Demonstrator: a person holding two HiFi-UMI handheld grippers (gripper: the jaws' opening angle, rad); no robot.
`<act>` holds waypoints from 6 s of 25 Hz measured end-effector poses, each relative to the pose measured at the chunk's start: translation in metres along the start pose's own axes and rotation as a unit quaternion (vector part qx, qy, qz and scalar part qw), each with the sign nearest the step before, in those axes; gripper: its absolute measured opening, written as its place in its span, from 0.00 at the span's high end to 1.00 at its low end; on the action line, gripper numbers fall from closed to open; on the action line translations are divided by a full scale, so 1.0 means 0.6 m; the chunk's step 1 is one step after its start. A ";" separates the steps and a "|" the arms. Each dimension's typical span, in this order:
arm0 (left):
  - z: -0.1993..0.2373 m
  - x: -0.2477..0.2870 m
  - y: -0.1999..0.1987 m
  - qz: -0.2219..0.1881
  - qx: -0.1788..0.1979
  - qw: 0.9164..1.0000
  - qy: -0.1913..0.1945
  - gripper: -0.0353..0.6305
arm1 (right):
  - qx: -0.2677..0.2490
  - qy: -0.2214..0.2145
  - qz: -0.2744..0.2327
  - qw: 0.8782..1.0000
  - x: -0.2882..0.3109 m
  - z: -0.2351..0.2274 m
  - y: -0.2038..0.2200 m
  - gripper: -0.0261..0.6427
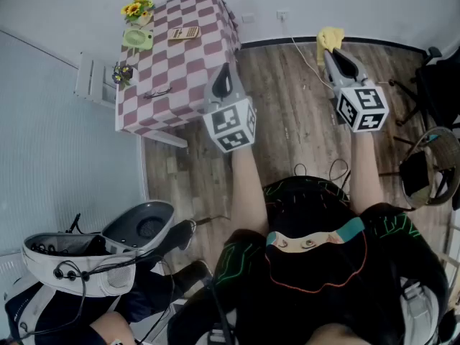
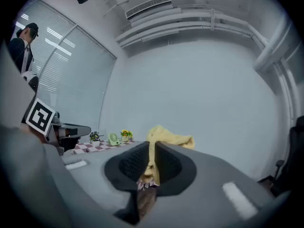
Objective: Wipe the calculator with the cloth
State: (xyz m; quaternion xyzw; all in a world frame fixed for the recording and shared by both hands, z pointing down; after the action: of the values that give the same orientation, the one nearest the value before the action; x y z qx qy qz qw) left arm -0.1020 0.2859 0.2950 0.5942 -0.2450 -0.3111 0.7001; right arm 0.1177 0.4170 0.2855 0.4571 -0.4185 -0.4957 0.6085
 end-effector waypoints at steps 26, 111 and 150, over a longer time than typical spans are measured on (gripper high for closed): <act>0.033 0.179 0.098 0.078 -0.014 0.997 0.001 0.93 | 0.050 0.008 0.050 0.997 0.161 -0.068 0.096 0.90; 0.682 0.459 0.211 0.061 -0.200 0.760 -0.615 0.93 | -0.197 -0.726 0.016 0.659 1.164 0.561 0.100 0.90; 0.564 0.415 0.224 0.061 -0.190 0.822 -0.533 0.93 | -0.499 -0.729 -0.052 0.467 0.975 0.550 0.245 0.91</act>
State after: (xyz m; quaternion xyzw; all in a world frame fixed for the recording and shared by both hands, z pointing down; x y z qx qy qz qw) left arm -0.1528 -0.1114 0.4796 0.1753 -0.5515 -0.5765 0.5769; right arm -0.0751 -0.1928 0.5374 -0.4294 -0.3678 -0.8047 0.1812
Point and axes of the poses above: the fingertips, and each gripper's own axes: x forward along the fingers, z to its left, y out of its underside, the point moved 1 cm from there along -x, backward along the fingers, and after that the axes turned 8 degrees about -x, right-handed, at the moved point
